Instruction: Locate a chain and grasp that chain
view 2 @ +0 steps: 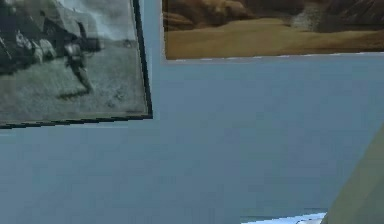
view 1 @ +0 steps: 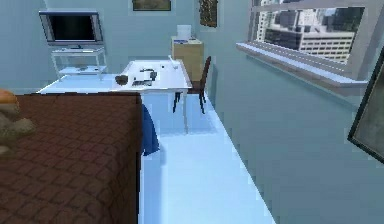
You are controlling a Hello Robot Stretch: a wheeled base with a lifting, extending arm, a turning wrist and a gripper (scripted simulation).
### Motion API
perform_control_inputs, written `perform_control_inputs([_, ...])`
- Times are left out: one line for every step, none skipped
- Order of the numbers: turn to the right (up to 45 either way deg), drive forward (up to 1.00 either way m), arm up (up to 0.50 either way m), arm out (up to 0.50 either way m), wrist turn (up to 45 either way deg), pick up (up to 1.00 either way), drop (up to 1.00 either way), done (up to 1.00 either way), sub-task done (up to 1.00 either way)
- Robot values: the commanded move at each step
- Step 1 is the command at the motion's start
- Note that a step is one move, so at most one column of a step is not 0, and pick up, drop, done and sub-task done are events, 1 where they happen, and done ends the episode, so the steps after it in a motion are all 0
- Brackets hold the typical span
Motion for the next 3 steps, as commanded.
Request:
perform_control_inputs([0.0,0.05,0.0,0.0,0.0,0.0,0.0,0.0,0.0])
perform_control_inputs([0.0,1.0,0.0,0.0,0.0,0.0,0.0,0.0,0.0])
perform_control_inputs([0.0,0.75,0.0,0.0,0.0,0.0,0.0,0.0,0.0])
